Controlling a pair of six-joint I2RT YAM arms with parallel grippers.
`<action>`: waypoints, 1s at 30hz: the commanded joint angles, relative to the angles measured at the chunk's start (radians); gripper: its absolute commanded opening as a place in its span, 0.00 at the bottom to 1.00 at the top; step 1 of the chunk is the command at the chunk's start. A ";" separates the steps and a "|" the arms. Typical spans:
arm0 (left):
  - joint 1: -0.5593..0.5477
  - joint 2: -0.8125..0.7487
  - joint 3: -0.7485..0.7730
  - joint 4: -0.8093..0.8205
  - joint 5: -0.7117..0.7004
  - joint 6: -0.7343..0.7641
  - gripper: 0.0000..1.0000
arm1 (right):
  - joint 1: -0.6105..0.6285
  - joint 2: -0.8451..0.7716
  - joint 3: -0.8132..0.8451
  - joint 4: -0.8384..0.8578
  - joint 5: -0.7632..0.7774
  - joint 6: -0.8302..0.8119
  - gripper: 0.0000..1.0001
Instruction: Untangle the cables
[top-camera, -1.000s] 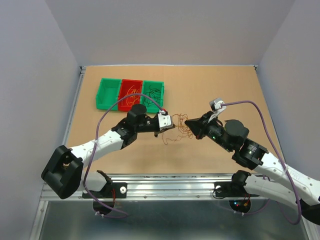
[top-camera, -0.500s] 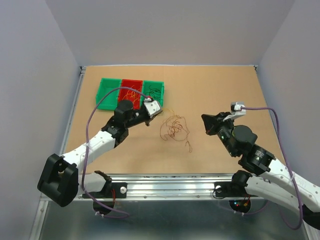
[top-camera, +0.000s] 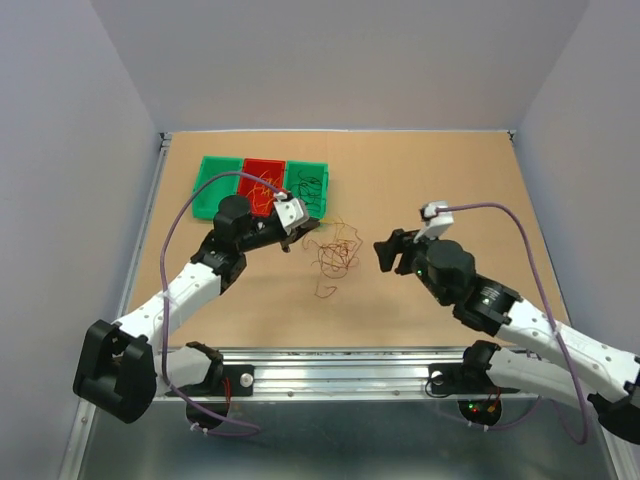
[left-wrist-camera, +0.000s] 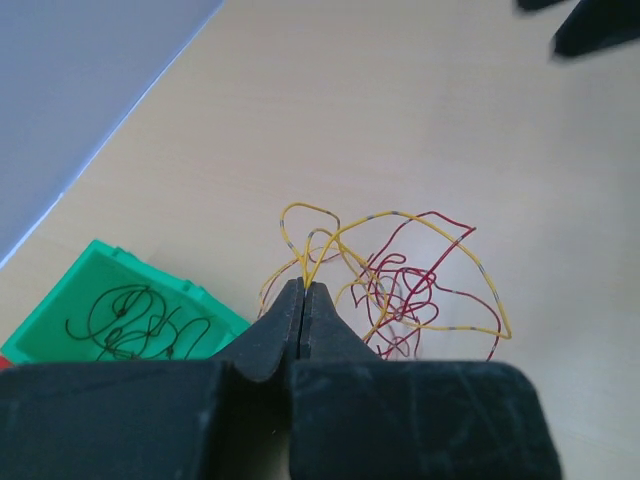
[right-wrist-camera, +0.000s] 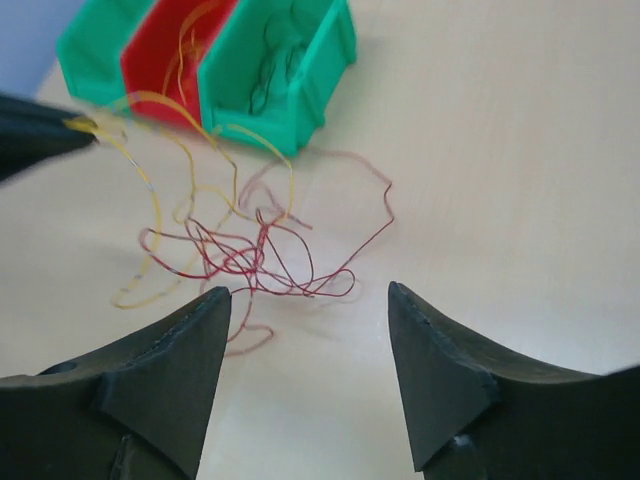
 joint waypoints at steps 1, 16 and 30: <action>-0.003 -0.070 0.054 -0.018 0.158 -0.005 0.00 | 0.000 0.117 0.073 0.046 -0.192 -0.088 0.67; -0.009 -0.088 0.103 -0.158 0.252 0.027 0.00 | 0.015 0.210 0.025 0.238 -0.451 -0.216 0.87; -0.012 -0.024 0.167 -0.242 0.284 0.028 0.00 | 0.093 0.254 0.037 0.276 -0.413 -0.260 0.37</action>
